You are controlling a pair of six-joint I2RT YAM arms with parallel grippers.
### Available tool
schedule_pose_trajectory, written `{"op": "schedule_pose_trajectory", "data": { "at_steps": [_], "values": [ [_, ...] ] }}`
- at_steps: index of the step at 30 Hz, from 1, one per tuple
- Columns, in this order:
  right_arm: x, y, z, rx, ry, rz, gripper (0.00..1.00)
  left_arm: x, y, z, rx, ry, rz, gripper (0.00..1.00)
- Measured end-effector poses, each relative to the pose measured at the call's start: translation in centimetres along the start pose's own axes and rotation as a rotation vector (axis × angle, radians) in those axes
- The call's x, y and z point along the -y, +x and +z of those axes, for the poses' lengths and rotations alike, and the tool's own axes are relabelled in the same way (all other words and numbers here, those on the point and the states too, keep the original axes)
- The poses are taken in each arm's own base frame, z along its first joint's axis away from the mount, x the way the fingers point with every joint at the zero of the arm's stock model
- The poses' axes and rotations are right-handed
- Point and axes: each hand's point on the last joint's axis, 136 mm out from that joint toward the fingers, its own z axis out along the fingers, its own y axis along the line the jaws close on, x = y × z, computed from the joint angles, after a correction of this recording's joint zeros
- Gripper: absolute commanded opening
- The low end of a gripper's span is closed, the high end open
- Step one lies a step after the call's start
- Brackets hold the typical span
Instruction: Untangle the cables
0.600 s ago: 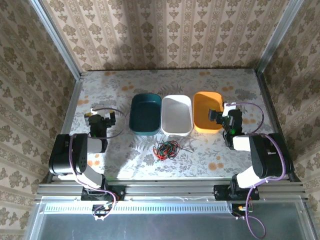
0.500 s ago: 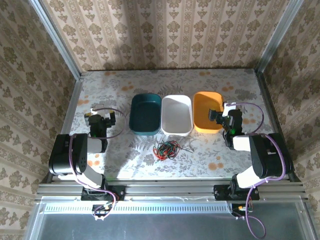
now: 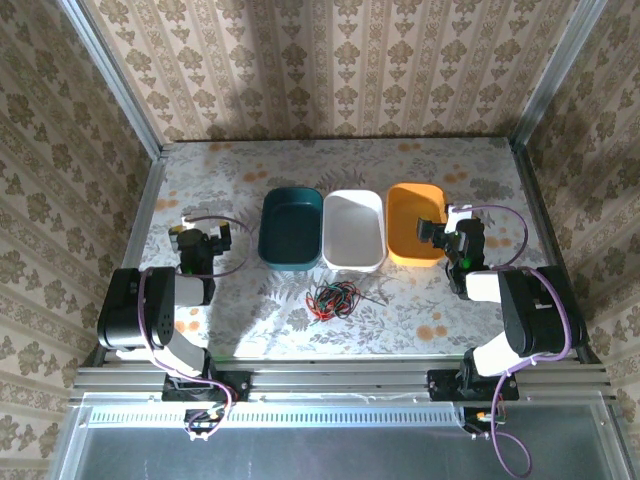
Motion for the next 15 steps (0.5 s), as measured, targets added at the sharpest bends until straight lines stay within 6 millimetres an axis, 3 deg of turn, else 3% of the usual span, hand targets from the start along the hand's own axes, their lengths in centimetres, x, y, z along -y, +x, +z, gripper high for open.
{"op": "schedule_pose_trajectory", "data": {
  "at_steps": [15],
  "values": [
    [0.11,0.02,0.00,-0.001,0.003,0.001,1.00,0.10,0.02,0.00,-0.001,0.006,0.000,1.00]
  ]
}}
